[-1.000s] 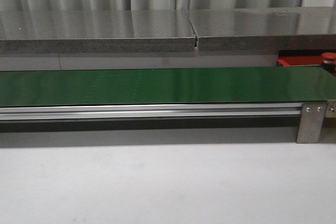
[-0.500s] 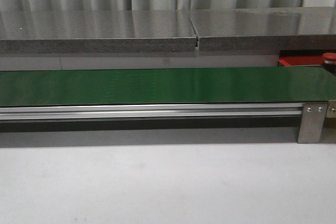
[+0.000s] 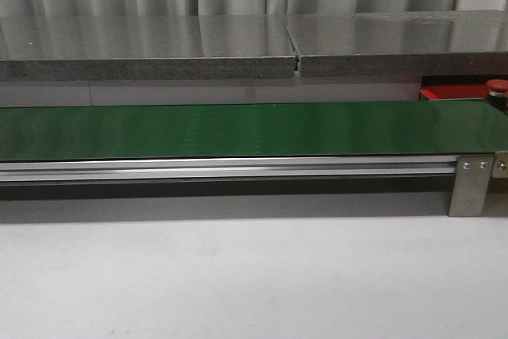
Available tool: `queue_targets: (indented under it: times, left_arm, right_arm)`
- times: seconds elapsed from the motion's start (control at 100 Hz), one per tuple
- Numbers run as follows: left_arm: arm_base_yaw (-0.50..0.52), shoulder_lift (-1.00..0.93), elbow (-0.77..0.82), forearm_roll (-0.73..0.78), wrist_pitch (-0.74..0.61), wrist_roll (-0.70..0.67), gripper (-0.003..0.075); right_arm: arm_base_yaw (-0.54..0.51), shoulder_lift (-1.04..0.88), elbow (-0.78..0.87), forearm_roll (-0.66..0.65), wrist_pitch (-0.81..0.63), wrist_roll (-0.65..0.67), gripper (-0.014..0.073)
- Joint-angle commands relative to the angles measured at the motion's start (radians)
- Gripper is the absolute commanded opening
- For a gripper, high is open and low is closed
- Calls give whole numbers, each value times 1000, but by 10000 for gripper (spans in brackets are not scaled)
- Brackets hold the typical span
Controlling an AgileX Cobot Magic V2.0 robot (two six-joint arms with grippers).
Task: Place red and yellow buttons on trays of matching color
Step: 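Set the red button on the conveyor start, open left gripper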
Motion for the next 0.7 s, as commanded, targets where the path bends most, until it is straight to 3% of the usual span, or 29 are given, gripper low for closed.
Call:
queue_targets:
  times: [0.0, 0.42, 0.51, 0.62, 0.69]
  left_arm:
    - [-37, -52, -32, -2, -22, 1, 225]
    - [-132, 5, -32, -2, 2, 1, 235]
    - [-131, 5, -39, -13, 7, 2, 337]
    - [-131, 5, -66, -59, 18, 27, 536]
    - [-131, 3, -87, -95, 22, 27, 558]
  right_arm:
    - [0, 7, -26, 8, -67, -8, -68]
    - [0, 7, -26, 8, -67, -8, -68]
    - [0, 7, -26, 8, -67, -8, -68]
    - [0, 7, -26, 8, -67, -8, -68]
    - [0, 7, -26, 8, -67, -8, -68]
